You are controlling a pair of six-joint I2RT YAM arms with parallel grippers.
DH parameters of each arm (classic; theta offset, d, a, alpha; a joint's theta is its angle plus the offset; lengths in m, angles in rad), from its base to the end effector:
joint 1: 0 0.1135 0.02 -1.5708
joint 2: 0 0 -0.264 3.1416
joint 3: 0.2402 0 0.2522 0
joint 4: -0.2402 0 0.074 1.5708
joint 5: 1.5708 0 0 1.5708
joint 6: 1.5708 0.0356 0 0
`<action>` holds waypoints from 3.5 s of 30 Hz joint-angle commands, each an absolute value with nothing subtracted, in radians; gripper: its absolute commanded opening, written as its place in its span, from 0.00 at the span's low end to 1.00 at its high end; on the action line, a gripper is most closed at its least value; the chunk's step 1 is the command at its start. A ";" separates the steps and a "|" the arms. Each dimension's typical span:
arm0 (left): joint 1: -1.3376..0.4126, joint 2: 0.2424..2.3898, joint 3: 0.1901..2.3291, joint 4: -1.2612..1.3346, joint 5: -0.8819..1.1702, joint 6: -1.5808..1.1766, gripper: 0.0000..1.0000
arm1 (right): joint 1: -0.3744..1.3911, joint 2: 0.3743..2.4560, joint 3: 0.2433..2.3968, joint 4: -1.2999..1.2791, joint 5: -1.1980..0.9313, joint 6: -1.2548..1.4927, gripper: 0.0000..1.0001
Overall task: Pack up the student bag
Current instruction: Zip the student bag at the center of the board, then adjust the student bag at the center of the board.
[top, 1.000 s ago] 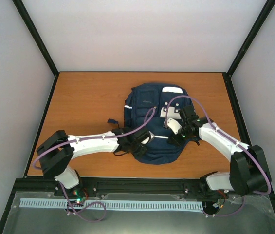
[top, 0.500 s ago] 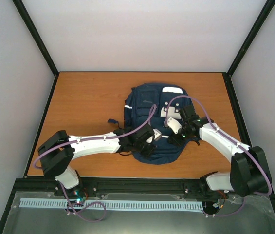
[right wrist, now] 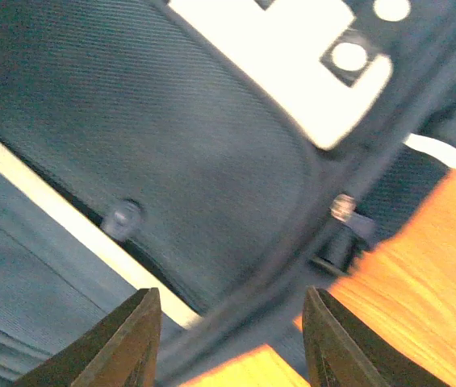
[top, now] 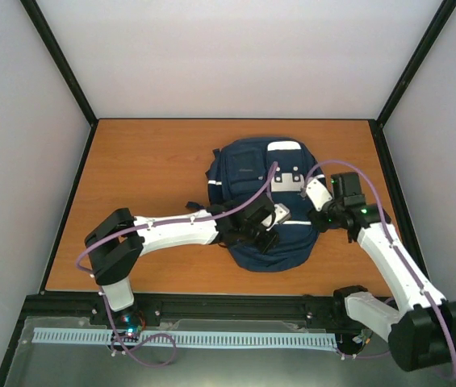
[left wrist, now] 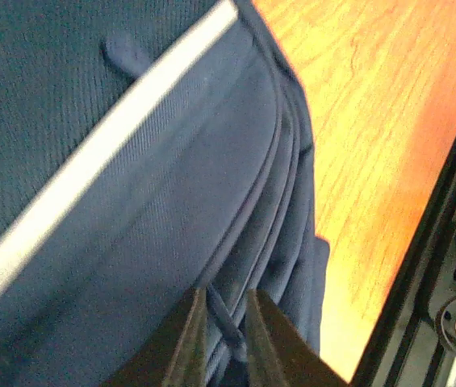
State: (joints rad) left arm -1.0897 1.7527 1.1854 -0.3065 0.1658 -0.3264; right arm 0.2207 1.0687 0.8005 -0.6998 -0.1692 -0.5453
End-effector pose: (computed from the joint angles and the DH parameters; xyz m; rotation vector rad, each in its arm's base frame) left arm 0.1691 -0.3366 0.2084 1.0441 2.3903 -0.7806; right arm 0.2006 0.0511 0.2480 -1.0032 2.3122 0.0843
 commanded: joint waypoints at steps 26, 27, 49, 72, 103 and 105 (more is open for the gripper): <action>-0.668 1.466 1.111 -0.399 0.073 -0.428 0.70 | 0.069 1.146 0.826 -0.855 -0.209 -0.610 0.78; -0.661 1.486 1.107 -0.382 0.099 -0.435 0.70 | 0.070 1.157 0.820 -0.845 -0.219 -0.628 0.78; -0.657 1.692 1.046 -0.138 0.402 -0.466 0.09 | 0.069 1.388 0.840 -0.726 -0.181 -0.648 0.79; -0.855 1.304 0.767 -0.244 -0.109 -0.482 0.52 | 0.069 1.569 1.172 -0.726 -0.276 -0.420 0.75; -1.229 1.800 1.199 -0.418 -0.555 -0.057 0.51 | -0.030 1.113 0.854 -0.591 -0.377 -0.332 0.79; -1.229 1.813 1.203 -0.418 -0.580 -0.054 0.45 | -0.031 1.114 0.851 -0.592 -0.380 -0.334 0.79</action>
State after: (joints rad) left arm -1.2201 1.7866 1.1557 -0.3725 -0.4530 -0.0849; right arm -0.0193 1.1091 0.8612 -0.6090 -0.3492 -0.3382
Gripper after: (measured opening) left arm 0.496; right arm 0.795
